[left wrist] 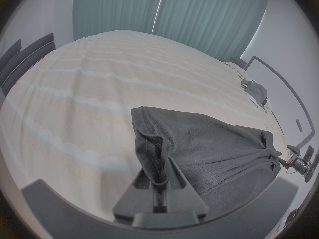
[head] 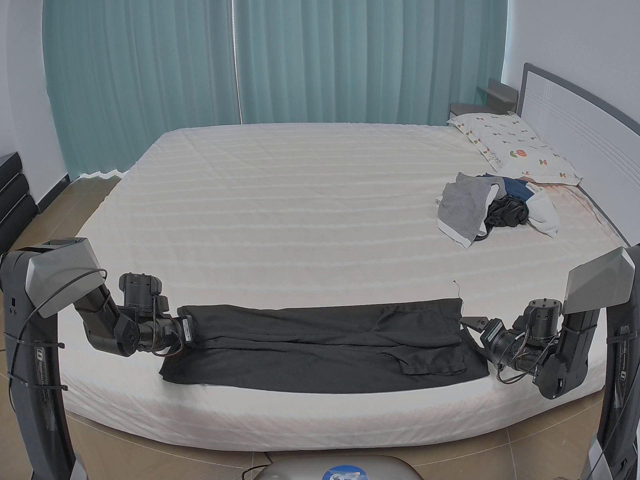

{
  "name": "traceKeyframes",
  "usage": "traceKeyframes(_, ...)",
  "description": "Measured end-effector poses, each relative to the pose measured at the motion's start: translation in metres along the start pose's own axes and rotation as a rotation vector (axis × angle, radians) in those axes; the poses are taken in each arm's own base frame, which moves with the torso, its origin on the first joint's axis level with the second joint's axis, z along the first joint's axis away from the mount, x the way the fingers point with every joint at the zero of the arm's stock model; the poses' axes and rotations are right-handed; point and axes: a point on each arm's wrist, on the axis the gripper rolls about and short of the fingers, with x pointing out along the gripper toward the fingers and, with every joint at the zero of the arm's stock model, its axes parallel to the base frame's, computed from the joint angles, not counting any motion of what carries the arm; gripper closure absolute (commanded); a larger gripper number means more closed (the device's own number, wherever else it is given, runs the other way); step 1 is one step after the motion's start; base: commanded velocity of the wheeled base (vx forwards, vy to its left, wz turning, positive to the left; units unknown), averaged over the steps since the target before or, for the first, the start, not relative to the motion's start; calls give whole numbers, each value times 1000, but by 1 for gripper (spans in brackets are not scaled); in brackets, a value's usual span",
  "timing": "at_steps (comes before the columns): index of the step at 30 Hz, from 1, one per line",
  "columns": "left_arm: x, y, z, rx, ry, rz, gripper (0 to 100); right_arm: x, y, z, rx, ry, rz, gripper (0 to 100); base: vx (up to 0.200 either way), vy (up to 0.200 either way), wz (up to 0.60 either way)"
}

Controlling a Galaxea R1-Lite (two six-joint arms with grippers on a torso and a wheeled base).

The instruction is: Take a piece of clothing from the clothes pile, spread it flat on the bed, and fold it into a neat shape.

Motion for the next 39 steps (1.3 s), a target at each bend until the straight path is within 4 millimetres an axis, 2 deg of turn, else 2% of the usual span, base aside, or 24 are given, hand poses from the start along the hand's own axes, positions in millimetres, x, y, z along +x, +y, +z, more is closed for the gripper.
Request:
traceKeyframes(4,-1,0,1,-29,-4,2,100,0,0,0,0,0,1,0,0,0,0)
traceKeyframes(13,0,-1,6,-78,-25,1,100,0,0,0,0,0,1,0,-200,0,0)
traceKeyframes(20,0,-3,7,-81,-28,1,100,0,0,0,0,0,1,0,0,0,0)
traceKeyframes(26,1,-7,18,-188,-72,-14,100,0,0,0,0,0,0,0,0,0,0)
traceKeyframes(31,0,-17,26,-261,-100,-43,100,0,0,0,0,0,1,0,0,0,0)
traceKeyframes(39,-7,-43,32,-304,-112,-94,100,0,0,0,-1,-1,2,0,0,-200,0)
